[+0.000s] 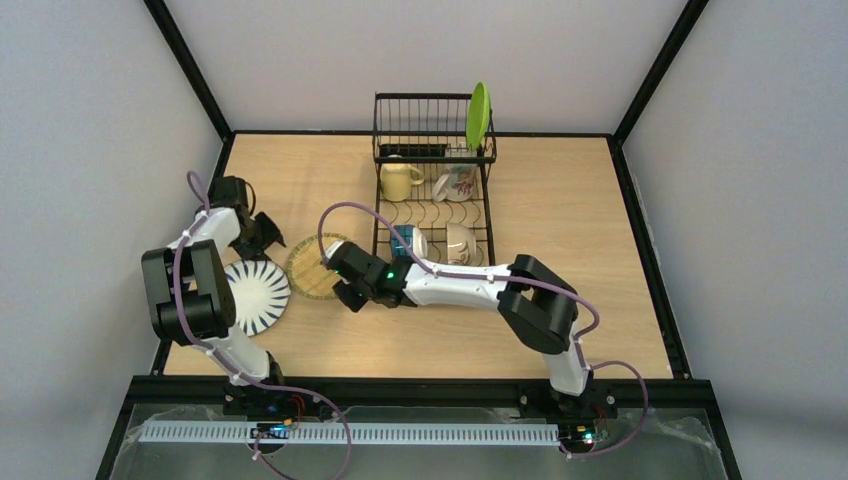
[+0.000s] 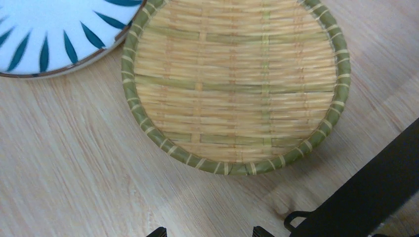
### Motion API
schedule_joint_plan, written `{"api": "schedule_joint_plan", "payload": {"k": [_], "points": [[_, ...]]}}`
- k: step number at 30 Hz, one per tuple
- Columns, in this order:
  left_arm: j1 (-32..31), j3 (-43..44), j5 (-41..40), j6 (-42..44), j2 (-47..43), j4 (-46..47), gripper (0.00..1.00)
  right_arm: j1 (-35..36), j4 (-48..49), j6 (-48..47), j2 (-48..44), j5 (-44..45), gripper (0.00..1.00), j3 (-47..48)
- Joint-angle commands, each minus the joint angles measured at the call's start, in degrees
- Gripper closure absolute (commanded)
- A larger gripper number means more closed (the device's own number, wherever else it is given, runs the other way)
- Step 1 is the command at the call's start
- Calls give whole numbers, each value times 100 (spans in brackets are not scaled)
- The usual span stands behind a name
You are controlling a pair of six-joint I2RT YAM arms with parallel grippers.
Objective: Load the mixed dishes into the dish rack
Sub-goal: Move the plate to the center of the board.
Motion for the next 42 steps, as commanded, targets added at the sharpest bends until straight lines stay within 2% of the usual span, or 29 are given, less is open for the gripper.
{"api": "schedule_joint_plan", "payload": {"k": [1, 28, 42], "points": [[20, 207, 222, -24, 114, 206, 1, 18, -364, -149, 307, 45, 2, 330], [32, 583, 489, -32, 412, 148, 1, 2, -701, -160, 1503, -52, 2, 1463], [32, 665, 793, 128, 705, 181, 1, -324, -678, -172, 1881, -197, 2, 2105]]}}
